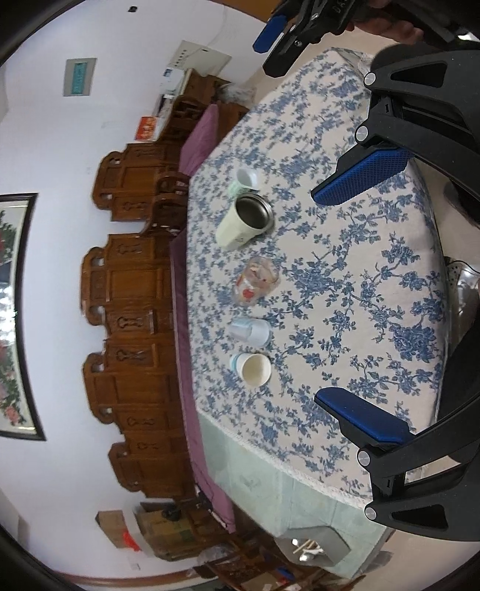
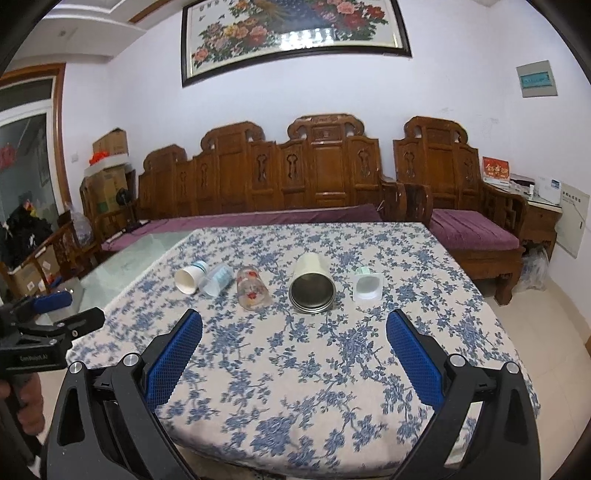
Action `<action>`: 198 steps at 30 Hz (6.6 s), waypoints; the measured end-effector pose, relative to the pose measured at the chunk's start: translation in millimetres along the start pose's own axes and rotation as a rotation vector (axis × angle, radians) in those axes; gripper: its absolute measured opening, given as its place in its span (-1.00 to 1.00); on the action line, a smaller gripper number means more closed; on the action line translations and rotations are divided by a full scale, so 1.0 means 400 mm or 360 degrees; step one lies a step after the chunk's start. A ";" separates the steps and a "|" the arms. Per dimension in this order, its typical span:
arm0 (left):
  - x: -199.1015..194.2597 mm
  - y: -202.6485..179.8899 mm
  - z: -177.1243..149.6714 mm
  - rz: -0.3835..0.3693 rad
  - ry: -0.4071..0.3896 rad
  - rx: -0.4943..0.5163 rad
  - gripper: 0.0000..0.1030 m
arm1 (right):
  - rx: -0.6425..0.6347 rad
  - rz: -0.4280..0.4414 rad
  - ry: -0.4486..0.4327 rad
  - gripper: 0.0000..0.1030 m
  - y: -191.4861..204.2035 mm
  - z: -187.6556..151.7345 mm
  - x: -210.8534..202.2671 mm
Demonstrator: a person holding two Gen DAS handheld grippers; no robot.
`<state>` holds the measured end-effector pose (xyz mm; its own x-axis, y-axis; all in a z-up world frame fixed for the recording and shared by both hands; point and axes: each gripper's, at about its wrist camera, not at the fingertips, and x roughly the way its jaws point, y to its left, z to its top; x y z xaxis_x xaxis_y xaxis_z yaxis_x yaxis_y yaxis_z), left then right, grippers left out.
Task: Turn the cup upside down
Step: 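Move the left gripper toward the glass jar with red print lying sideways, then close the left gripper around the body of the glass jar, then lift the glass jar with the left gripper toward the right gripper, then close the right gripper on the glass jar while the left gripper releases it, then rotate the glass jar with the right gripper so its opening faces the table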
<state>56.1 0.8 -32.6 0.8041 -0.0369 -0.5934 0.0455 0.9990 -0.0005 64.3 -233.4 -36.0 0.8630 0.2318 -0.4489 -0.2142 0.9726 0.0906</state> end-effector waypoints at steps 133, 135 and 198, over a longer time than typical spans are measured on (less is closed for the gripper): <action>0.357 0.133 0.021 -0.0073 0.0144 -0.0012 0.85 | -0.0079 0.0209 0.0800 0.56 0.123 -0.025 0.575; 0.362 0.148 0.020 -0.0047 0.0138 -0.0016 0.85 | -0.0037 0.0219 0.0887 0.56 0.133 -0.042 0.604; 0.389 0.179 0.014 -0.0051 0.0192 -0.0036 0.85 | -0.0246 0.0163 0.0853 0.11 0.184 0.003 0.606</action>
<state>187.8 66.3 -120.5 0.7251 -0.0668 -0.6854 0.0556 0.9977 -0.0385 258.4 -105.6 -137.3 0.4900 0.2443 -0.8368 -0.3842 0.9222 0.0443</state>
